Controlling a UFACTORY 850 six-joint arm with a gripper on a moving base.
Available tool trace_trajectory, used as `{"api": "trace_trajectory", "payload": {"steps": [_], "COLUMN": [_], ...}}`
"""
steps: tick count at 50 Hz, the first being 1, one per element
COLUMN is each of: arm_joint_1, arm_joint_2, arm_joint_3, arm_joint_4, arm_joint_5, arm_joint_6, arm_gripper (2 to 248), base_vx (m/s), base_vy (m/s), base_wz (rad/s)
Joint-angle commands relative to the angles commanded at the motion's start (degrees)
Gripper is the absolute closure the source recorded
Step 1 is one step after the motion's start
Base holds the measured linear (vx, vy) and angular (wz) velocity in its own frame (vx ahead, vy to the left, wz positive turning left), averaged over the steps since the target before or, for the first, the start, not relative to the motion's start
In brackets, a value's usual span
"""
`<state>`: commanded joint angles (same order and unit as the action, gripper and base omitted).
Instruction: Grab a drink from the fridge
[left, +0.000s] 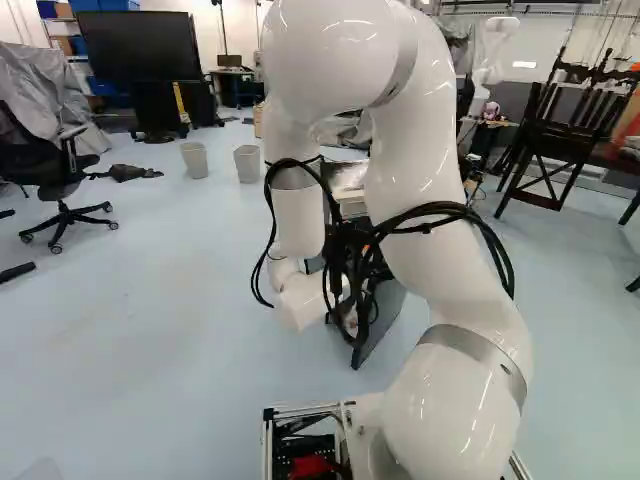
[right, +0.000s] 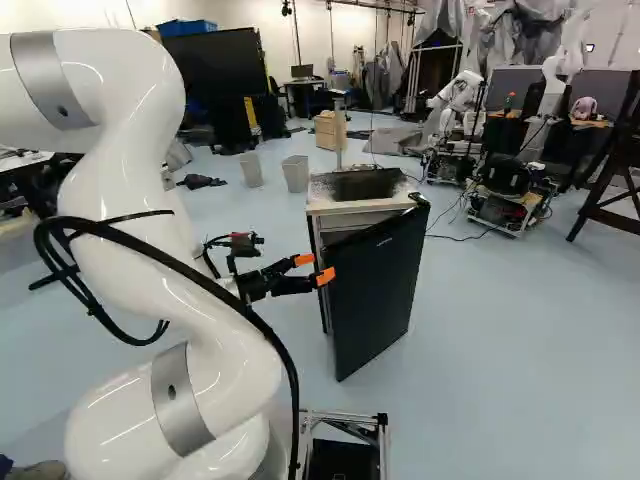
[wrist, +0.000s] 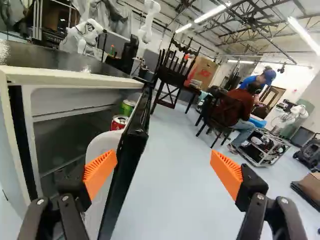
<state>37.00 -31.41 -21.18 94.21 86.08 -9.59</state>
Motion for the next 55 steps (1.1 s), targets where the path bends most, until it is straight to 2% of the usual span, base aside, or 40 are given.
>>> {"api": "trace_trajectory", "payload": {"steps": [7,26,44,49,55], "arm_joint_1": [1.0,7.3,11.3,11.2,9.7], "arm_joint_2": [0.0,0.0,0.0,-0.1,-0.3], "arm_joint_3": [-0.3,0.5,-1.5,-2.9,-5.3], "arm_joint_4": [1.9,3.6,6.4,7.5,9.3], "arm_joint_5": [0.0,0.0,0.0,0.0,0.0], "arm_joint_6": [0.0,0.0,0.0,0.0,0.0], "arm_gripper": [3,3,3,3,3], "base_vx": [0.0,0.0,0.0,0.0,0.0], "base_vy": [0.0,0.0,0.0,0.0,0.0], "base_wz": [0.0,0.0,0.0,0.0,0.0]}}
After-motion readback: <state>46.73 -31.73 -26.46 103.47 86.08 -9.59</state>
